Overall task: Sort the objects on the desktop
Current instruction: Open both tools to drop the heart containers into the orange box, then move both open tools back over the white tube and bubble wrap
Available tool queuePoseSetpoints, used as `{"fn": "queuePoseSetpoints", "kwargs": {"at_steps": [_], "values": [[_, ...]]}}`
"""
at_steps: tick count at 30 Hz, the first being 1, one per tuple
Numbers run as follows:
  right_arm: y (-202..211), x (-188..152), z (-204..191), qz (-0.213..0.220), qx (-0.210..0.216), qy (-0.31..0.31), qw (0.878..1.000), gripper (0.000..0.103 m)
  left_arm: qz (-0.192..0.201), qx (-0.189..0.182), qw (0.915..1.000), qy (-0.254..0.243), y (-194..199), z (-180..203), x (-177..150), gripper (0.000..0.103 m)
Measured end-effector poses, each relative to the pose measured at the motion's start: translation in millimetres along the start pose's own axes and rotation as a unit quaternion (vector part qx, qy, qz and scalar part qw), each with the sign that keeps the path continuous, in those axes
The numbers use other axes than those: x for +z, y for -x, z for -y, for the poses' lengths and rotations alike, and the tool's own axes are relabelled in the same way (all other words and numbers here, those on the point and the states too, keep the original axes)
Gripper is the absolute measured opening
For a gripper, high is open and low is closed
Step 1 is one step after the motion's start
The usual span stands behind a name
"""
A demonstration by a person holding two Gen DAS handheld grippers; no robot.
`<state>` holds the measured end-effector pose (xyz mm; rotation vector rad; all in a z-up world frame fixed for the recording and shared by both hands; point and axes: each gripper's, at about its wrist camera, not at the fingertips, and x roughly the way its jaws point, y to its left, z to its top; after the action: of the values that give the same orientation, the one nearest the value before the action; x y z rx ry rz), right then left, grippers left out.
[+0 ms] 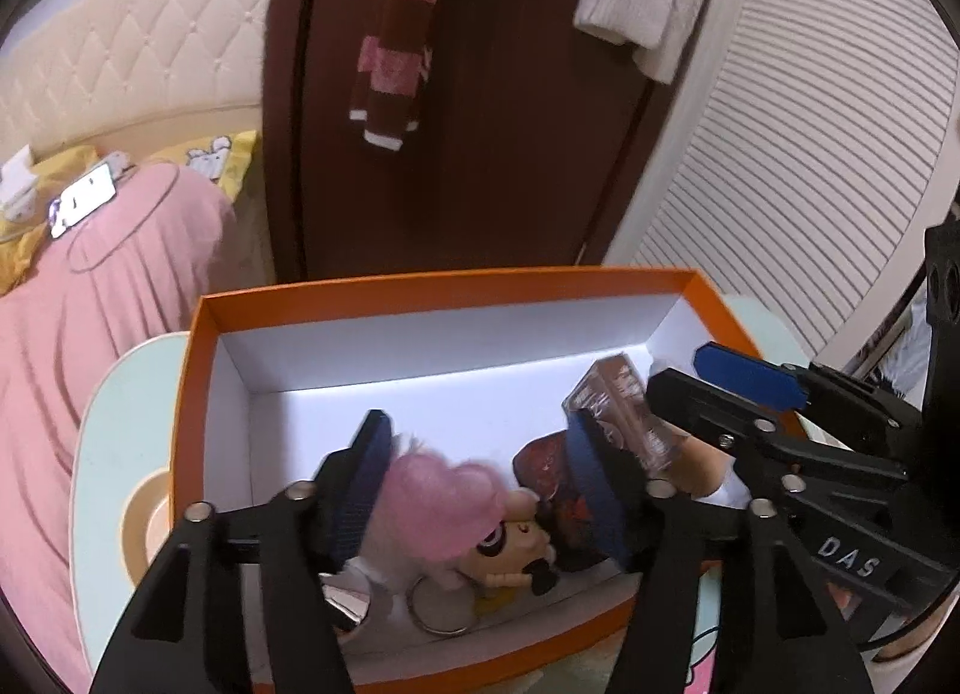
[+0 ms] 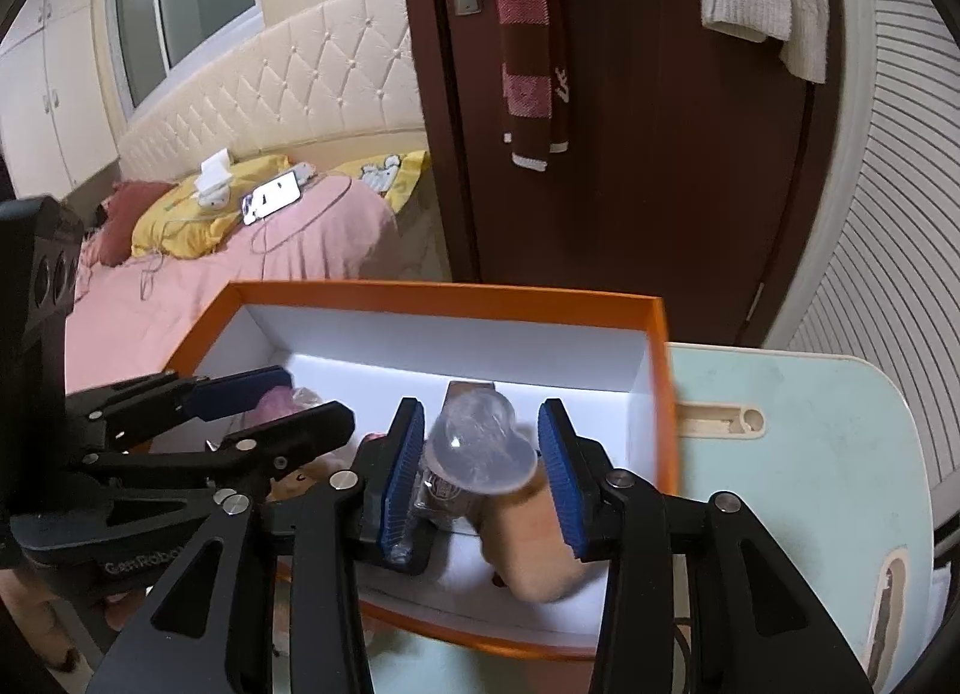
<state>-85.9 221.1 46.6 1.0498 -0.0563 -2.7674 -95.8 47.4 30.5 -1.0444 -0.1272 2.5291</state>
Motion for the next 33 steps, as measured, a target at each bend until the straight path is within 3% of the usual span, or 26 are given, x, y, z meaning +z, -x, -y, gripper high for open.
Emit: {"fn": "queuePoseSetpoints", "kwargs": {"at_steps": [2,3,5,9,12,15,21,27,33], "values": [[9,-1,4,0.011,0.003,-0.005,1.000,0.056,0.008,-0.011,0.9999,0.004,8,1,-1,0.070],[15,-1,6,0.022,0.004,-0.009,1.000,0.057,0.012,-0.014,0.9998,0.004,13,2,-1,0.071],[27,-3,10,0.042,0.006,-0.016,0.999,0.069,0.030,0.001,0.9995,-0.003,27,5,-2,0.084],[50,-7,21,0.062,0.003,-0.033,0.998,0.070,0.075,0.038,0.9958,-0.036,64,12,-3,0.088],[63,-11,30,0.060,0.007,-0.044,0.997,0.070,0.079,0.057,0.9940,-0.049,83,9,-9,0.091],[73,-20,32,0.047,0.012,-0.047,0.998,0.070,0.066,0.065,0.9943,-0.053,92,8,-23,0.091],[76,-58,8,0.004,0.014,-0.010,1.000,0.070,0.005,0.043,0.9967,-0.069,79,26,-73,0.091],[63,-91,-16,-0.038,-0.002,0.022,0.999,0.070,-0.028,0.076,0.9916,-0.101,60,40,-101,0.091],[51,-107,-26,-0.065,-0.018,0.031,0.997,0.070,-0.046,0.088,0.9911,-0.089,49,33,-118,0.092]]}}
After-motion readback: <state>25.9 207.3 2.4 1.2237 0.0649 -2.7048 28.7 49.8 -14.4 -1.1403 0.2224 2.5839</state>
